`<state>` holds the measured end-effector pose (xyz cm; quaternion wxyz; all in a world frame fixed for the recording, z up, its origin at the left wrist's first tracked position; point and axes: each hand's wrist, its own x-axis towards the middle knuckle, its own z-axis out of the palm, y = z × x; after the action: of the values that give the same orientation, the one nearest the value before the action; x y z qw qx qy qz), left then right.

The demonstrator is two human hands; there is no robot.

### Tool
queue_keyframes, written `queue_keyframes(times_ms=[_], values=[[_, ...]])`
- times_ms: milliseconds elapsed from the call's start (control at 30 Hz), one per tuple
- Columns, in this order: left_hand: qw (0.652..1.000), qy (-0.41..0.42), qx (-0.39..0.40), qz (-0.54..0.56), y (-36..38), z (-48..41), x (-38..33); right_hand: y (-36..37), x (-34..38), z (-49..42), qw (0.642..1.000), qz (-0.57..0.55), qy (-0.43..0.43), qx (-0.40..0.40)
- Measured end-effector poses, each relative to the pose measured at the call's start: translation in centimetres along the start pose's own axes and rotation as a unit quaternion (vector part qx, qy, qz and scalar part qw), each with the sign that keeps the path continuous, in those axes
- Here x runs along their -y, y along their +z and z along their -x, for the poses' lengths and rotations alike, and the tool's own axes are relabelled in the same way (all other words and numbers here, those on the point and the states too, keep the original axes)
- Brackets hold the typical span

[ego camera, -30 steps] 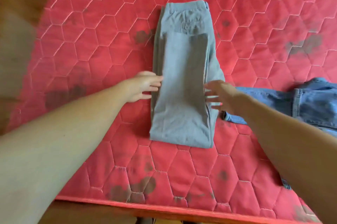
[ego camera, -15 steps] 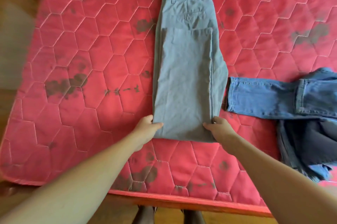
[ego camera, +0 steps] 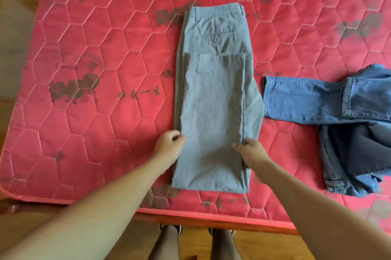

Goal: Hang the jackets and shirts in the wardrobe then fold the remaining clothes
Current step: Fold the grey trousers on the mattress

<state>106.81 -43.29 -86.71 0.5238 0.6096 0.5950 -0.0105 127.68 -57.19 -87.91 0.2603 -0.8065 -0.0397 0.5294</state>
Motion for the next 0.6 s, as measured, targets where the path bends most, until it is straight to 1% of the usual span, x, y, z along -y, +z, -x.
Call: queue_keyframes(times_ms=[67,133,200,333,400,500,533,600], values=[[0.999,0.033,-0.026,0.026,-0.2,-1.8,-2.2,-0.3,2.5,-1.6,0.998,-0.021,-0.037,-0.037],[0.997,0.029,-0.051,0.045,-0.1,-3.5,-3.3,-0.5,4.2,-3.1,0.996,-0.055,-0.046,-0.048],[0.994,0.009,-0.071,0.082,0.1,-4.6,-3.8,-0.5,5.2,-3.7,0.995,-0.062,-0.052,-0.055],[0.991,-0.03,-0.031,0.128,-0.2,-5.6,-4.0,-0.4,5.3,-4.3,0.996,-0.064,-0.048,-0.049],[0.99,-0.06,-0.002,0.126,-0.6,-5.6,-4.2,-0.3,5.0,-4.3,0.996,-0.065,-0.043,-0.043],[0.994,-0.042,0.033,0.1,-0.7,-5.3,-4.9,-0.2,5.1,-4.2,0.996,-0.066,-0.042,-0.038],[0.995,-0.031,0.025,0.089,-0.7,-5.2,-4.9,-0.2,5.3,-4.1,0.996,-0.061,-0.043,-0.039],[0.996,-0.009,-0.015,0.085,-0.7,-5.1,-4.9,-0.3,5.5,-3.8,0.996,-0.054,-0.051,-0.052]])
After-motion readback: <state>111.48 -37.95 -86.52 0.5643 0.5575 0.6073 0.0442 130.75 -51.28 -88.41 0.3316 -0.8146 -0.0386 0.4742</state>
